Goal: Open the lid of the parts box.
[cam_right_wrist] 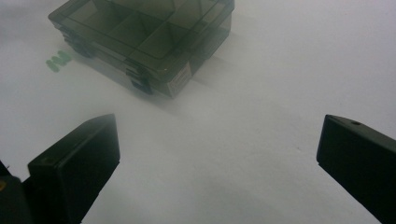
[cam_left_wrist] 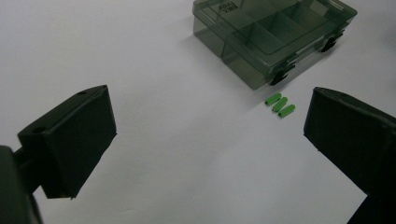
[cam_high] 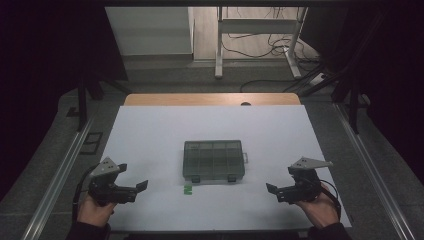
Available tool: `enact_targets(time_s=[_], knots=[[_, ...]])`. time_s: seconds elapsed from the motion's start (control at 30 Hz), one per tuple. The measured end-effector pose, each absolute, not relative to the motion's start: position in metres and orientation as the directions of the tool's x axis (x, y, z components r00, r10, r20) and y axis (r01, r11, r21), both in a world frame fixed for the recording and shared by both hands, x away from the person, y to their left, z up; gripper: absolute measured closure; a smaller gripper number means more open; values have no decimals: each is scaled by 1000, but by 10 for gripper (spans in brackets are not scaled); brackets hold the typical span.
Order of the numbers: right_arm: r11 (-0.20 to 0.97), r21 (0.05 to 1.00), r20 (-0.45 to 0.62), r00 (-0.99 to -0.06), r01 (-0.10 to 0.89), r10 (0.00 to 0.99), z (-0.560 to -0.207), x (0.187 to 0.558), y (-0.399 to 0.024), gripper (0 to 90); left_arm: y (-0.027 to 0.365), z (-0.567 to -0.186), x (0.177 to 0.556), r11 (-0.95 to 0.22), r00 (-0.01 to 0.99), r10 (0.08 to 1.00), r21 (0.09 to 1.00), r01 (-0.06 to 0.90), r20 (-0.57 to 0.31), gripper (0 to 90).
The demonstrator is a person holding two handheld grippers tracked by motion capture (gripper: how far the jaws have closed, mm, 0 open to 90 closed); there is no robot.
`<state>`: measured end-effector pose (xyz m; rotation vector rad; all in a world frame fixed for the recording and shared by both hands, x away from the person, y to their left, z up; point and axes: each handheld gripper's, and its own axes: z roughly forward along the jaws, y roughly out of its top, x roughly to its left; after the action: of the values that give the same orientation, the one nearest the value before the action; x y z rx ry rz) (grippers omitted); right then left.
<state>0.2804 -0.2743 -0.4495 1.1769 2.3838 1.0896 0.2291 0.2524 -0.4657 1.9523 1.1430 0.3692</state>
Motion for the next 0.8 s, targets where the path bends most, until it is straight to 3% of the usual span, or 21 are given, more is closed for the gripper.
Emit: enact_targets(time_s=[0.43,0.8], knots=[[394,708,87,-626,586,775,-449,285,-263,0,241,-466,241,-229,547,814,759,609,-194,32],[461,681,61,-671,569,739,-450,289,-252,266,235,-468,245,-275,548,827,763,585,-122,36]])
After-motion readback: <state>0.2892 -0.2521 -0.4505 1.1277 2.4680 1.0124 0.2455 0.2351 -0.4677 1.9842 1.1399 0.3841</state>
